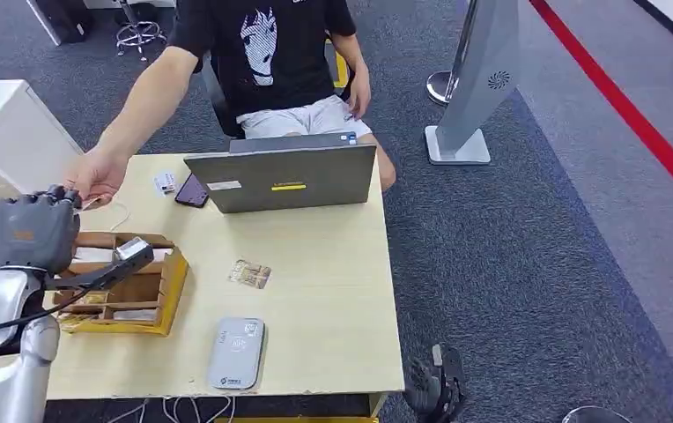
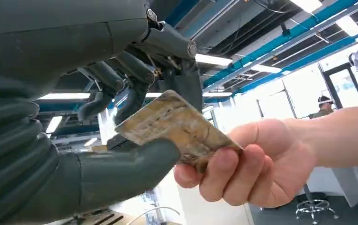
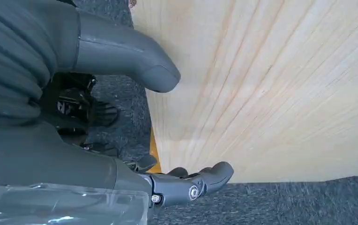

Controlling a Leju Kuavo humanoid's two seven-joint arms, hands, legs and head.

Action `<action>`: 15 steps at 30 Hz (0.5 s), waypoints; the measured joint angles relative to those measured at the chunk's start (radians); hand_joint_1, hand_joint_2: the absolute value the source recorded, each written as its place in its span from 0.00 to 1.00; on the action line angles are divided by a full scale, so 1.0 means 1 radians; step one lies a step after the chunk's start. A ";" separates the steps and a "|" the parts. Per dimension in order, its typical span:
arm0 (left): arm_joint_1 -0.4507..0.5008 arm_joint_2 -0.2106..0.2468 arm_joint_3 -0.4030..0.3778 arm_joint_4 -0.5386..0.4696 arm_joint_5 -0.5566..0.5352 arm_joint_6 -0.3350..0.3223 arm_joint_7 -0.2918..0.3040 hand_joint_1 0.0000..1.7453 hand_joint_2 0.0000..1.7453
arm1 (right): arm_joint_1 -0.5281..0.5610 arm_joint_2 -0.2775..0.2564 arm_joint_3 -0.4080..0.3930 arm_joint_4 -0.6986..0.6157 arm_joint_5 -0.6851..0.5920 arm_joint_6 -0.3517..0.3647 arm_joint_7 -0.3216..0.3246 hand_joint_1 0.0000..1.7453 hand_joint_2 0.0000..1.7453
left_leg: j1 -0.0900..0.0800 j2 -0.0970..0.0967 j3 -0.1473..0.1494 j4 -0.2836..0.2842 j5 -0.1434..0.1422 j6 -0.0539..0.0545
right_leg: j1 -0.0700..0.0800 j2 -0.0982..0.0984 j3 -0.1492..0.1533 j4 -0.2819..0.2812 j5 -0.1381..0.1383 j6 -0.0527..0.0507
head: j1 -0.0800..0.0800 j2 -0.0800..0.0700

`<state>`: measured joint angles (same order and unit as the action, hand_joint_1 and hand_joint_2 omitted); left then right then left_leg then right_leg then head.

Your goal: Pass the card to the sensor for recognition and then transmit it.

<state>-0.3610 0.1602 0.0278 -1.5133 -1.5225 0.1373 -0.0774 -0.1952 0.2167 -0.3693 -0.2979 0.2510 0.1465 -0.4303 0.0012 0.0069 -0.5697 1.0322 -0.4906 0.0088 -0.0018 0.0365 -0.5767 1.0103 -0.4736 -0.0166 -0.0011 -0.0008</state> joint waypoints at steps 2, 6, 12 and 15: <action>0.008 0.000 0.000 -0.001 0.005 0.006 -0.008 0.00 1.00 | 0.000 0.000 0.000 0.000 -0.002 0.000 -0.002 0.00 1.00 | 0.000 0.000 0.000 0.000 0.000 0.000 | 0.000 0.000 0.000 0.000 0.000 0.000 | 0.000 0.000; 0.056 0.000 0.000 -0.054 0.024 0.044 -0.027 0.00 1.00 | 0.001 0.000 0.000 0.000 -0.013 0.000 -0.009 0.00 1.00 | 0.000 0.000 0.000 0.000 0.000 0.000 | 0.000 0.000 -0.001 0.001 0.000 0.000 | 0.000 0.000; 0.203 -0.011 0.013 -0.260 0.091 0.146 -0.061 0.00 1.00 | 0.006 0.000 -0.002 0.000 -0.042 0.005 -0.024 0.00 1.00 | 0.000 0.000 -0.002 -0.001 -0.001 -0.001 | 0.000 0.001 -0.002 0.001 -0.001 -0.001 | 0.000 0.000; 0.325 -0.049 0.049 -0.412 0.208 0.220 -0.109 0.00 1.00 | 0.013 0.000 -0.007 0.000 -0.066 0.015 -0.041 0.00 1.00 | 0.000 0.001 -0.003 -0.001 -0.002 -0.002 | 0.000 0.001 -0.003 0.000 -0.001 0.000 | 0.000 0.000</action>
<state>-0.0362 0.1109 0.0773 -1.9254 -1.3148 0.3574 -0.1864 -0.1820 0.2167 -0.3765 -0.2975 0.1854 0.1613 -0.4715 0.0011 0.0076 -0.5723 1.0316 -0.4924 0.0069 -0.0021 0.0379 -0.5793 1.0107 -0.4747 -0.0169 -0.0016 -0.0008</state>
